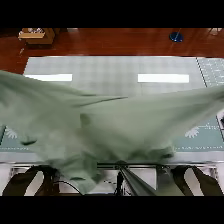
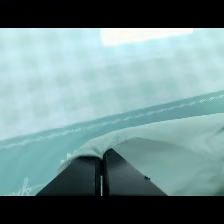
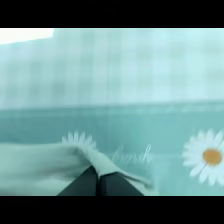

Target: Fold the shirts.

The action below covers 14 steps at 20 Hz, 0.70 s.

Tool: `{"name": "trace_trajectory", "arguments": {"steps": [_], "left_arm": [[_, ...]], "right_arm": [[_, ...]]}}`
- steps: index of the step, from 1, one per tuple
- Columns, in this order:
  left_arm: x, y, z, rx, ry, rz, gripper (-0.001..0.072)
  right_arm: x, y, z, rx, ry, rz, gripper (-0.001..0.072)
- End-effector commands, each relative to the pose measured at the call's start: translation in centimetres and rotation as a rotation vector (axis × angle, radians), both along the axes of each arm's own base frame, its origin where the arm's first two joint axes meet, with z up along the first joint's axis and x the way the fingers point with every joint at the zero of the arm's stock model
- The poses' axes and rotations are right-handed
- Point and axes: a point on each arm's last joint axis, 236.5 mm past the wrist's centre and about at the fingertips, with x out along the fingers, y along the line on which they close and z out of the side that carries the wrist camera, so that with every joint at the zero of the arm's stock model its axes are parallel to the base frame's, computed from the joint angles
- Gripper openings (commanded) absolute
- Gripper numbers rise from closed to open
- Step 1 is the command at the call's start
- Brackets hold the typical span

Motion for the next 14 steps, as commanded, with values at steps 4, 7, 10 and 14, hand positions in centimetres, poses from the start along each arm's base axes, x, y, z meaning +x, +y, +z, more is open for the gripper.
{"name": "trace_trajectory", "arguments": {"steps": [4, 7, 10, 14], "left_arm": [[12.8, -1.0, -11.0, -0.145, 0.100, -0.036, 0.0026], [17.0, -1.2, -14.0, -0.126, 0.088, -0.042, 0.0026], [20.4, -0.9, -16.9, -0.137, 0.093, 0.002, 0.0026], [23.9, -0.7, -20.3, -0.141, 0.092, 0.052, 0.0026]], "right_arm": [[10.5, -0.9, -10.0, 0.039, 0.098, 0.012, 0.0021], [17.6, -2.6, -9.8, 0.059, -0.081, -0.087, 0.0021], [21.4, -4.4, -11.9, 0.048, -0.119, -0.133, 0.0021], [25.2, -6.4, -15.4, -0.010, -0.150, -0.137, 0.0022]]}}
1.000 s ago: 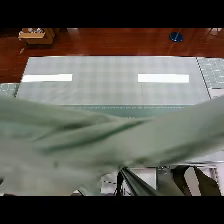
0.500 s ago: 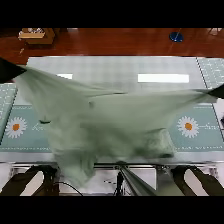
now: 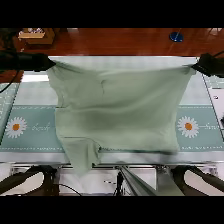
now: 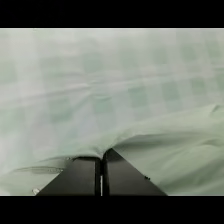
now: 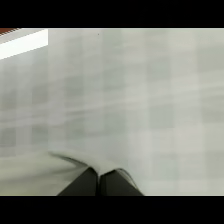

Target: Fold the shirts.

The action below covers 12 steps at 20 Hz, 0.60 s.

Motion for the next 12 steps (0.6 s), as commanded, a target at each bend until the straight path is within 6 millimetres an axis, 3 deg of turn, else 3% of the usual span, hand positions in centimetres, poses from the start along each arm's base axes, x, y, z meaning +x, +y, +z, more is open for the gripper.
{"name": "trace_trajectory", "arguments": {"steps": [1, 5, 9, 12], "left_arm": [[3.9, 0.3, -3.2, 0.007, -0.028, 0.059, 0.0027], [6.9, -0.5, -7.2, 0.016, -0.030, 0.094, 0.0027], [8.7, -3.2, -11.0, 0.035, -0.037, 0.089, 0.0026], [9.6, -3.8, -12.9, 0.045, -0.043, 0.102, 0.0027]], "right_arm": [[4.3, -2.4, -2.5, -0.064, -0.076, -0.038, 0.0022], [6.7, -3.6, -6.8, -0.049, -0.049, -0.085, 0.0022], [7.0, -3.7, -11.2, -0.038, 0.026, -0.073, 0.0022], [7.0, -3.5, -12.7, -0.034, 0.056, -0.061, 0.0022]]}}
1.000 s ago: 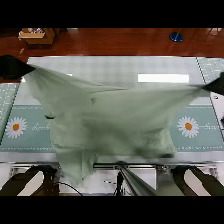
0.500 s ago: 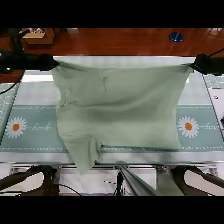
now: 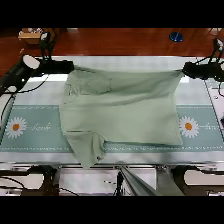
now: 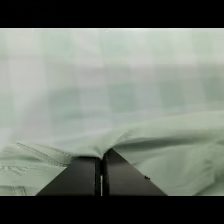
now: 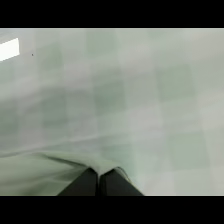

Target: Fold the shirts.

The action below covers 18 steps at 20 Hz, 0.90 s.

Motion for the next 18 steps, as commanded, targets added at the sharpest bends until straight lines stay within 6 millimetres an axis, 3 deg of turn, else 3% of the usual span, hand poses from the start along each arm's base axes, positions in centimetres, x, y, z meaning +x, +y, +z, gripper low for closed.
{"name": "trace_trajectory", "arguments": {"steps": [1, 5, 7, 9, 11, 13, 15, 16, 17, 18], "left_arm": [[1.3, -0.6, -1.8, 0.014, -0.023, 0.023, 0.0027], [-0.2, 0.4, 0.1, 0.023, 0.008, -0.018, 0.0027], [-3.4, 0.5, -0.3, -0.032, 0.166, -0.054, 0.0026], [-7.4, 0.3, -2.0, -0.092, 0.369, -0.074, 0.0027], [-9.5, 0.0, -3.2, -0.102, 0.461, -0.109, 0.0027], [-10.1, -0.1, -4.3, -0.116, 0.507, -0.092, 0.0027], [-10.2, -0.3, -5.4, -0.122, 0.537, -0.089, 0.0029], [-10.5, -0.5, -5.8, -0.122, 0.551, -0.097, 0.0063], [-10.7, -0.5, -5.8, -0.122, 0.561, -0.103, 0.0185], [-11.0, -0.3, -5.4, -0.125, 0.571, -0.108, 0.0381]], "right_arm": [[0.1, 0.0, -1.7, 0.005, 0.026, 0.008, 0.0022], [-1.8, 1.2, 1.2, 0.004, 0.036, 0.063, 0.0022], [-4.1, 2.6, 2.3, 0.025, 0.091, 0.117, 0.0022], [-6.6, 4.0, 1.5, 0.081, 0.202, 0.140, 0.0022], [-8.8, 4.5, -0.3, 0.102, 0.320, 0.170, 0.0022], [-10.3, 4.1, -2.3, 0.091, 0.416, 0.186, 0.0022], [-10.5, 3.9, -3.7, 0.093, 0.456, 0.184, 0.0026], [-10.4, 4.0, -3.9, 0.103, 0.455, 0.182, 0.0102], [-10.2, 4.2, -3.7, 0.114, 0.446, 0.182, 0.0268], [-10.4, 4.3, -3.1, 0.111, 0.445, 0.200, 0.0404]]}}
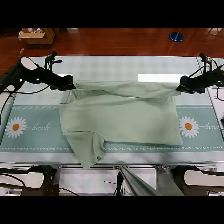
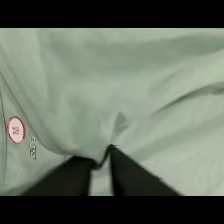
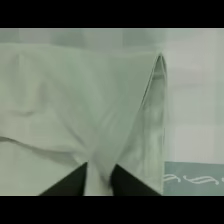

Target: Fold the shirts.

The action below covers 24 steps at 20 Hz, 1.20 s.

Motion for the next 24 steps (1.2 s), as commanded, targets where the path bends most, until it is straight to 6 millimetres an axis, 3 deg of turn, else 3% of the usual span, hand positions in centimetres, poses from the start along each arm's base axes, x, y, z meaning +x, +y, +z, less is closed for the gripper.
{"name": "trace_trajectory", "arguments": {"steps": [1, 3, 6, 9, 10, 12, 15, 24], "left_arm": [[-2.0, 0.6, 0.5, -0.020, 0.088, -0.034, 0.0525], [-4.0, 3.5, 2.2, 0.003, 0.128, -0.070, 0.0532], [-7.9, 7.7, 4.1, 0.014, 0.189, -0.020, 0.0533], [-13.8, 9.2, 3.2, -0.017, 0.257, 0.021, 0.0541], [-15.9, 9.2, 2.4, -0.034, 0.291, 0.037, 0.0570], [-20.0, 8.5, 0.4, -0.068, 0.363, 0.042, 0.0692], [-23.5, 6.8, -1.5, -0.124, 0.442, 0.011, 0.0692], [-24.9, 2.8, -4.2, -0.133, 0.479, -0.078, 0.0692]], "right_arm": [[-1.4, 0.1, 0.8, 0.010, 0.047, 0.058, 0.0439], [-4.4, -2.2, 2.6, -0.073, 0.120, 0.109, 0.0446], [-8.5, -5.9, 4.1, -0.134, 0.162, -0.004, 0.0489], [-12.7, -6.6, 2.3, -0.083, 0.218, -0.089, 0.0501], [-14.0, -5.9, 1.3, -0.034, 0.238, -0.109, 0.0573], [-15.5, -4.0, 0.0, 0.058, 0.255, -0.103, 0.0582], [-16.3, -2.4, -0.8, 0.097, 0.244, -0.096, 0.0581], [-16.0, -2.1, 1.5, 0.066, 0.145, -0.101, 0.0581]]}}
